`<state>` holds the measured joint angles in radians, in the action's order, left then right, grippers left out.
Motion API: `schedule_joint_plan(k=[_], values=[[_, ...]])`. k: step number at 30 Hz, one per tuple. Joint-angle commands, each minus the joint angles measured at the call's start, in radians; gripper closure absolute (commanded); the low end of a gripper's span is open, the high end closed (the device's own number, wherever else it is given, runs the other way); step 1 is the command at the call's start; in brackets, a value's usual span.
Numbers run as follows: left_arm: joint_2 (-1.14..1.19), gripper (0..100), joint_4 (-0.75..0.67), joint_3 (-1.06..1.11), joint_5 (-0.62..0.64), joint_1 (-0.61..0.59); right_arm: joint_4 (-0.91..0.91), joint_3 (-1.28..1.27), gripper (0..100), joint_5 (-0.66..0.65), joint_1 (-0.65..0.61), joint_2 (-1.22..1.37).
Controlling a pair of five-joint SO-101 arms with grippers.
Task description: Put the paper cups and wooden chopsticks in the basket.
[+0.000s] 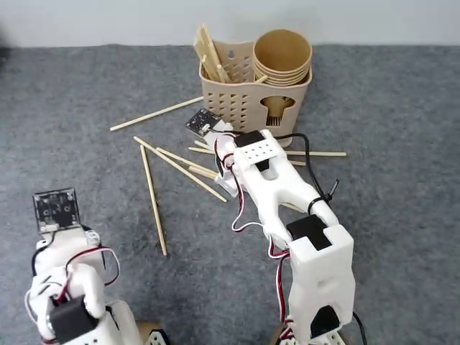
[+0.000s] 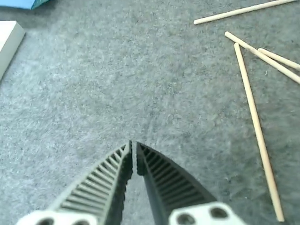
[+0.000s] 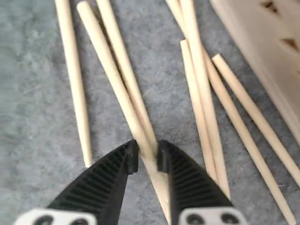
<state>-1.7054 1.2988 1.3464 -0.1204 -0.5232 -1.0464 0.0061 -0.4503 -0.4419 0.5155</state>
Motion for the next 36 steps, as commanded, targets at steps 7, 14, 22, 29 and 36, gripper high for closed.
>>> schedule_joint_plan(k=[7, 14, 22, 29, 36], values=[[-0.115, 98, 0.005, 0.127, -0.057, 0.005, -0.054, -0.002, 78.3, -0.014, -0.033, 0.008], [-0.115, 98, -0.009, 0.153, -0.055, 0.006, -0.084, -0.005, 91.1, -0.061, -0.059, 0.01], [-0.115, 98, -0.018, 0.239, -0.058, 0.146, -0.087, 0.008, 99.0, -0.055, -0.062, -0.039], [-0.115, 99, -0.094, 0.291, -0.058, 0.167, -0.176, 0.009, 99.1, -0.054, -0.062, -0.191], [-0.115, 99, -0.092, 0.291, -0.058, 0.167, -0.269, 0.009, 99.1, -0.052, -0.061, -0.38]])
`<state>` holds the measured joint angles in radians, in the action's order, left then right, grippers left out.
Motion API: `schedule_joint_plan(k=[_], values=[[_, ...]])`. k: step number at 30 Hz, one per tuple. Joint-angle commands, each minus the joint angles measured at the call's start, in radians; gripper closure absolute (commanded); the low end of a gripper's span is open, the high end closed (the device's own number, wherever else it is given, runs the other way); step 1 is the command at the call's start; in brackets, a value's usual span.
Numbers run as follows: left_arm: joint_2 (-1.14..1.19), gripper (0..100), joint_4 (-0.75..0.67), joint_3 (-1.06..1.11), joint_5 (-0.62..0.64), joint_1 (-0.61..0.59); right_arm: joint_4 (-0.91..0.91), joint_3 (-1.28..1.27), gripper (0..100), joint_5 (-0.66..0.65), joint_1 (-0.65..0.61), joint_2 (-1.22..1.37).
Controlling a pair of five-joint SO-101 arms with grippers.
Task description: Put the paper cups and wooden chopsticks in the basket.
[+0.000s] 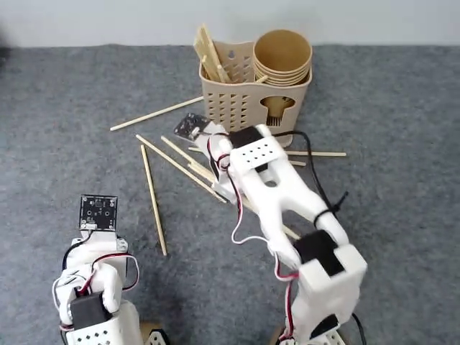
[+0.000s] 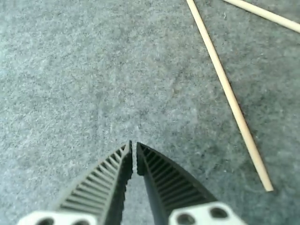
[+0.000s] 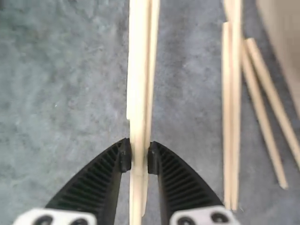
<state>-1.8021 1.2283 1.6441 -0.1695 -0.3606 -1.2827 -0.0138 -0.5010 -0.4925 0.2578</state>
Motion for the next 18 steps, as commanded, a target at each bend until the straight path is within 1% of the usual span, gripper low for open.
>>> schedule_joint_plan(k=[1, 4, 11, 14, 18], values=[[-0.018, 99, -0.021, -0.007, -0.009, 0.005, -0.045, 0.029, 99.1, 0.002, -0.012, -0.148], [-0.018, 99, -0.021, -0.007, -0.009, 0.005, -0.059, 0.029, 99.1, 0.051, -0.012, -0.237], [-0.018, 99, -0.021, -0.005, -0.009, 0.005, -0.05, 0.037, 99.1, 0.118, -0.03, -0.456], [-0.018, 99, -0.021, -0.005, -0.009, 0.005, -0.048, 0.089, 99.1, 0.155, -0.058, -0.524], [-0.017, 99, -0.021, -0.005, -0.009, 0.005, -0.048, 0.236, 99.1, 0.183, -0.081, -0.544]])
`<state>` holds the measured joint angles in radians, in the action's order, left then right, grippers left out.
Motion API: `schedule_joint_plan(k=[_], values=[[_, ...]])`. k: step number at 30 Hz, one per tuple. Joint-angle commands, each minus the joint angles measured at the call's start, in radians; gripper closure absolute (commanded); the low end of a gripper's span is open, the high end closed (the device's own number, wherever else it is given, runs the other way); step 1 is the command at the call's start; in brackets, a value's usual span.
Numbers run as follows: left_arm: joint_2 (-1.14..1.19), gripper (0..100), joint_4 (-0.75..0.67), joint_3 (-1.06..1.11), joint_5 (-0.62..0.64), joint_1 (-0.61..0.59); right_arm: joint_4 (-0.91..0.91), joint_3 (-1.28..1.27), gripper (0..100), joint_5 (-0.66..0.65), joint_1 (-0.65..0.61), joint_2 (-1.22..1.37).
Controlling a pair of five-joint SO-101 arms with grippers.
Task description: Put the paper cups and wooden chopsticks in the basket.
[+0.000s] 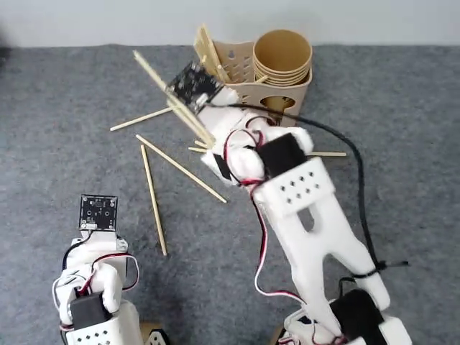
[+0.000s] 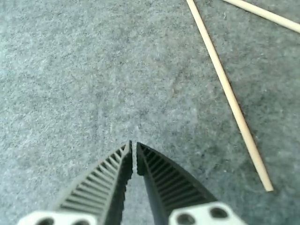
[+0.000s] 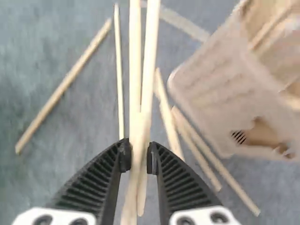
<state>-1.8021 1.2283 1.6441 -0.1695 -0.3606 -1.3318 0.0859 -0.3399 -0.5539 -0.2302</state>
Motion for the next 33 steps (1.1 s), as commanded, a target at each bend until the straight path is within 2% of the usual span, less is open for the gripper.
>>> schedule_joint_plan(k=[1, 8, 17, 24, 29, 33], values=[[-0.017, 99, -0.021, -0.005, -0.009, 0.005, 0.004, 0.175, 99.1, 0.021, -0.019, -0.053], [-0.017, 99, -0.02, -0.005, -0.009, 0.005, 0.147, 0.367, 99.1, 0.032, -0.005, 0.024], [-0.017, 99, -0.018, -0.005, -0.011, 0.005, 0.618, 0.382, 99.1, 0.206, 0.127, 0.182], [-0.017, 99, -0.021, -0.005, -0.011, 0.005, 0.915, 0.382, 99.1, 0.252, 0.2, 0.311], [-0.017, 99, -0.021, -0.005, -0.011, 0.005, 0.981, 0.381, 99.1, 0.261, 0.228, 0.426], [-0.017, 99, -0.021, -0.005, -0.011, 0.005, 0.964, 0.379, 97.9, 0.261, 0.246, 0.535]])
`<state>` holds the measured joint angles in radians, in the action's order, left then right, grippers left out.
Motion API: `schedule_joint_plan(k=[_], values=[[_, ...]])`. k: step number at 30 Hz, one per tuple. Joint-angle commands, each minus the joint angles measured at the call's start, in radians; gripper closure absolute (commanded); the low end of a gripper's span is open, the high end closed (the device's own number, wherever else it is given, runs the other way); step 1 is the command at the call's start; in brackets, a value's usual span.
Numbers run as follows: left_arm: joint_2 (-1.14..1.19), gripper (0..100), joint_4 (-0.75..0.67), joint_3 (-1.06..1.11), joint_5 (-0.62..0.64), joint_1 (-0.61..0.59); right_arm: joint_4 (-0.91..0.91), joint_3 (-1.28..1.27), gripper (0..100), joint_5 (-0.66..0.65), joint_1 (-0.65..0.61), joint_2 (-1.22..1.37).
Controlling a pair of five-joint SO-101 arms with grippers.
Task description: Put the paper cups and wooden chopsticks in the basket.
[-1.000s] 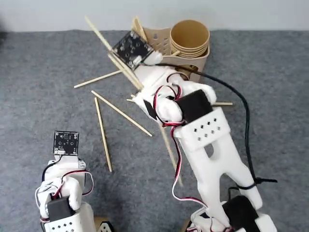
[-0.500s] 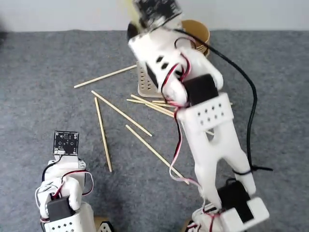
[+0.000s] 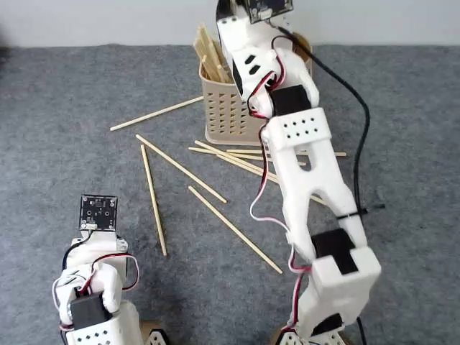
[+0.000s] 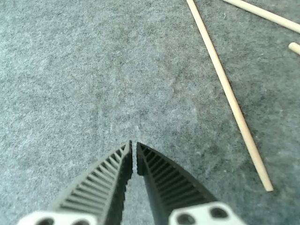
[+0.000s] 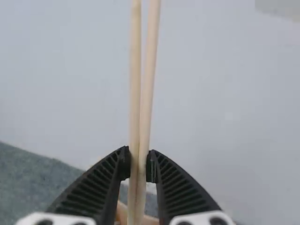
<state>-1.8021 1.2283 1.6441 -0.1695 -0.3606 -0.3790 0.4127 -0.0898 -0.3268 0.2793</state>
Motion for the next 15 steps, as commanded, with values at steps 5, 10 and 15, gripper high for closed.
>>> schedule_joint_plan(k=[5, 10, 15], values=[[-0.017, 99, -0.021, -0.005, -0.011, 0.005, -0.074, 0.054, 82.8, 0.06, 0.024, 0.03], [-0.017, 99, -0.023, -0.005, -0.011, 0.005, -0.182, 0.054, 81.1, 0.087, 0.005, -0.07], [-0.017, 99, -0.023, -0.005, -0.011, 0.005, -0.329, 0.054, 81.1, 0.087, -0.05, -0.163]])
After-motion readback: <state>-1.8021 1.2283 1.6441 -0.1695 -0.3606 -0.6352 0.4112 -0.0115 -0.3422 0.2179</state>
